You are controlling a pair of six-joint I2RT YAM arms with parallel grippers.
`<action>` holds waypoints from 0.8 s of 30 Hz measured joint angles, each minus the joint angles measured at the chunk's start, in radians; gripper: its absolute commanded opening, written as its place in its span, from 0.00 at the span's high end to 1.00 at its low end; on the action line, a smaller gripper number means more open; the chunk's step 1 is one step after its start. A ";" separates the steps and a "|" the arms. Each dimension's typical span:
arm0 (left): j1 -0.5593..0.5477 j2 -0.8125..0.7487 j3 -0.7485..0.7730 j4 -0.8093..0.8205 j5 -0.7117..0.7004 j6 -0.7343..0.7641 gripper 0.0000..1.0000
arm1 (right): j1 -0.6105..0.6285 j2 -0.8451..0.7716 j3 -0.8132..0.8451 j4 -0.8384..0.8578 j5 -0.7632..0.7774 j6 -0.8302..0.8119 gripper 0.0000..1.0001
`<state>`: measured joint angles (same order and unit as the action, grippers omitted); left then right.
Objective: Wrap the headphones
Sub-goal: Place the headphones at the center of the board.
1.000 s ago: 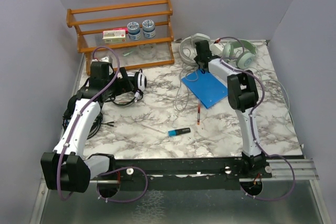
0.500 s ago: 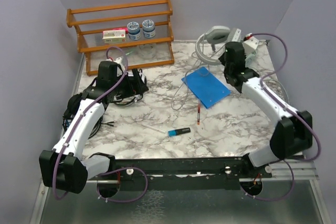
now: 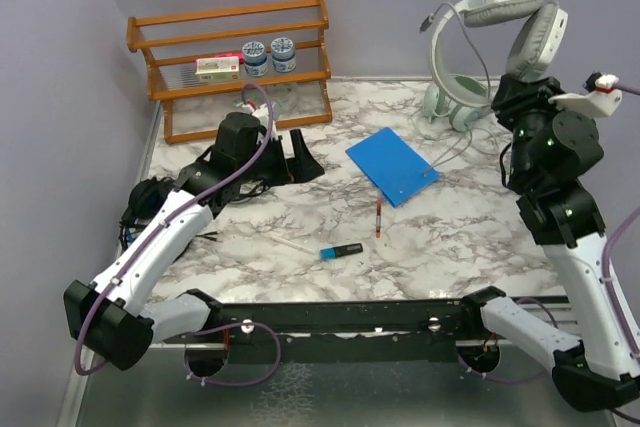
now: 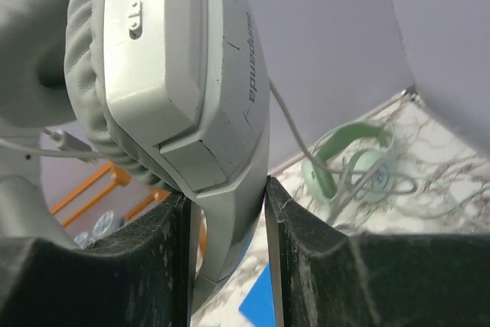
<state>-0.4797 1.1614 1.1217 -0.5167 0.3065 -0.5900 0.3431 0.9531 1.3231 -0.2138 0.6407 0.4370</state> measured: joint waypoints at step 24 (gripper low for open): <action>-0.284 -0.106 -0.347 0.322 -0.148 -0.417 0.03 | 0.002 -0.129 -0.893 0.072 -0.500 0.520 0.74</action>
<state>-0.7639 1.0550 0.7746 -0.1944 0.1581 -1.0065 0.3454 0.8246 0.4297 -0.1417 0.1410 0.9565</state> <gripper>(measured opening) 0.973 0.369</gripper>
